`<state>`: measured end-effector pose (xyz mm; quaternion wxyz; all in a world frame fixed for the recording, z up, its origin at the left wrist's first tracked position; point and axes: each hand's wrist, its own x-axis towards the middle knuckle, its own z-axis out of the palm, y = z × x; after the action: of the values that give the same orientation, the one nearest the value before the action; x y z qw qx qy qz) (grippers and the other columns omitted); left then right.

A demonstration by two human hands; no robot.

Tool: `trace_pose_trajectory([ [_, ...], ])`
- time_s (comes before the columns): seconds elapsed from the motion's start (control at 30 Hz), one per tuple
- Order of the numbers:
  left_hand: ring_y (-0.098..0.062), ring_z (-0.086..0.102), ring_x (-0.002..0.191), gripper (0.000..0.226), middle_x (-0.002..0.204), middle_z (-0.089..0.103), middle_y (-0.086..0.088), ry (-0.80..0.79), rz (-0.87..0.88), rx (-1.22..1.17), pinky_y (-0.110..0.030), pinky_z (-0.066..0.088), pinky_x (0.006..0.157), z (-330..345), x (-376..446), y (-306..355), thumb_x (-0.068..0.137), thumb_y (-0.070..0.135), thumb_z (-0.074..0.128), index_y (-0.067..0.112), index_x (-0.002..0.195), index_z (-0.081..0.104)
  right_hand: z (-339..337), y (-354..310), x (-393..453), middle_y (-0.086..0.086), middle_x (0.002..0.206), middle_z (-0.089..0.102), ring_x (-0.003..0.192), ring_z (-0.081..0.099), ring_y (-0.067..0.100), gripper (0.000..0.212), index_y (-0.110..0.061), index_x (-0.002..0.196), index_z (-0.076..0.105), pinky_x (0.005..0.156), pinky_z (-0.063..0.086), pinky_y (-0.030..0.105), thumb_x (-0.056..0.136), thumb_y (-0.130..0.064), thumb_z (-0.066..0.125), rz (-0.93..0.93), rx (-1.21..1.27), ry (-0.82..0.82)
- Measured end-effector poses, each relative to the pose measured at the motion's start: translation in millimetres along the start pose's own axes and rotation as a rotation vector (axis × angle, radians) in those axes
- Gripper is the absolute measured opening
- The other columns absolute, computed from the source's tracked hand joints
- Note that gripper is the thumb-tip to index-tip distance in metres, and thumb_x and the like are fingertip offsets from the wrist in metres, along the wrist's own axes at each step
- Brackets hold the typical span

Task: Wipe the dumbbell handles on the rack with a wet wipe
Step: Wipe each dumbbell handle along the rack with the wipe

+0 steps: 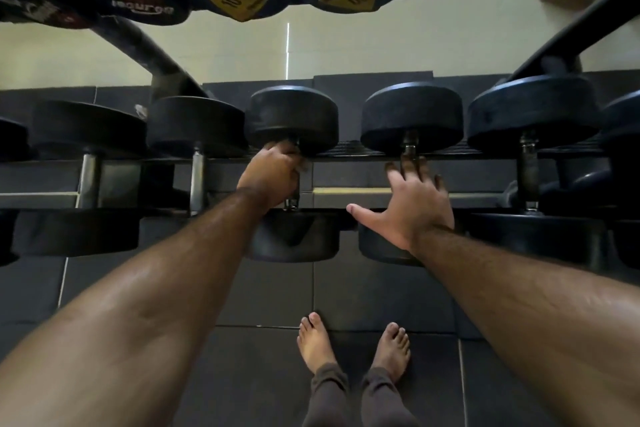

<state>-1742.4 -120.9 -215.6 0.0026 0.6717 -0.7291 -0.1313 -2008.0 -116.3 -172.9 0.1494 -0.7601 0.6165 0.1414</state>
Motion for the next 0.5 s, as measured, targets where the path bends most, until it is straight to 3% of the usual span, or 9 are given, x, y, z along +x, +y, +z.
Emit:
trace_pose_trajectory([
  [0.07,-0.045,0.068,0.093,0.029,0.117,0.067,-0.016,-0.114,0.057,0.02,-0.045,0.061,0.085,6,-2,-13,0.08,0.013,0.062,0.011,0.103,0.08,1,-2,0,0.01,0.162,0.048,0.149,0.042,0.035,0.126,-0.022,0.159,0.045,0.121,0.036,0.06,0.067,-0.108,0.029,0.0,-0.005,0.002],
  [0.2,-0.027,0.069,0.107,0.027,0.118,0.071,-0.002,-0.52,0.238,0.087,-0.028,0.053,0.092,-27,-11,-13,0.096,0.02,0.063,0.028,0.117,0.078,0,-4,0,0.009,0.161,0.049,0.149,0.042,0.034,0.124,-0.022,0.157,0.048,0.119,0.039,0.06,0.068,-0.107,0.031,0.009,-0.006,0.028],
  [0.27,-0.025,0.068,0.107,0.03,0.118,0.071,-0.004,-0.479,0.255,0.083,-0.032,0.053,0.093,-35,-3,-6,0.097,0.016,0.06,0.023,0.121,0.077,0,-5,0,0.009,0.161,0.05,0.149,0.043,0.034,0.125,-0.021,0.157,0.048,0.119,0.039,0.06,0.068,-0.107,0.032,0.014,-0.013,0.035],
  [0.37,-0.029,0.067,0.102,0.036,0.117,0.066,-0.008,-0.212,0.166,0.17,-0.043,0.057,0.089,-30,15,-2,0.095,0.008,0.054,0.015,0.123,0.075,0,-7,-1,0.008,0.161,0.05,0.148,0.043,0.034,0.123,-0.022,0.157,0.049,0.119,0.039,0.059,0.068,-0.106,0.032,0.021,-0.017,0.041],
  [0.4,-0.032,0.066,0.102,0.037,0.116,0.065,-0.009,-0.201,0.153,0.225,-0.044,0.058,0.088,-25,18,-1,0.095,0.006,0.052,0.014,0.123,0.073,0,-8,-1,0.008,0.161,0.05,0.149,0.043,0.034,0.123,-0.022,0.157,0.048,0.12,0.038,0.059,0.069,-0.106,0.033,0.027,-0.018,0.042],
  [0.5,-0.037,0.064,0.107,0.025,0.116,0.062,-0.013,-0.363,0.175,0.216,-0.046,0.057,0.09,-18,12,11,0.096,0.004,0.053,0.01,0.111,0.071,0,-9,0,0.007,0.161,0.05,0.15,0.042,0.034,0.122,-0.022,0.158,0.048,0.12,0.037,0.059,0.069,-0.105,0.033,0.038,-0.028,0.043],
])
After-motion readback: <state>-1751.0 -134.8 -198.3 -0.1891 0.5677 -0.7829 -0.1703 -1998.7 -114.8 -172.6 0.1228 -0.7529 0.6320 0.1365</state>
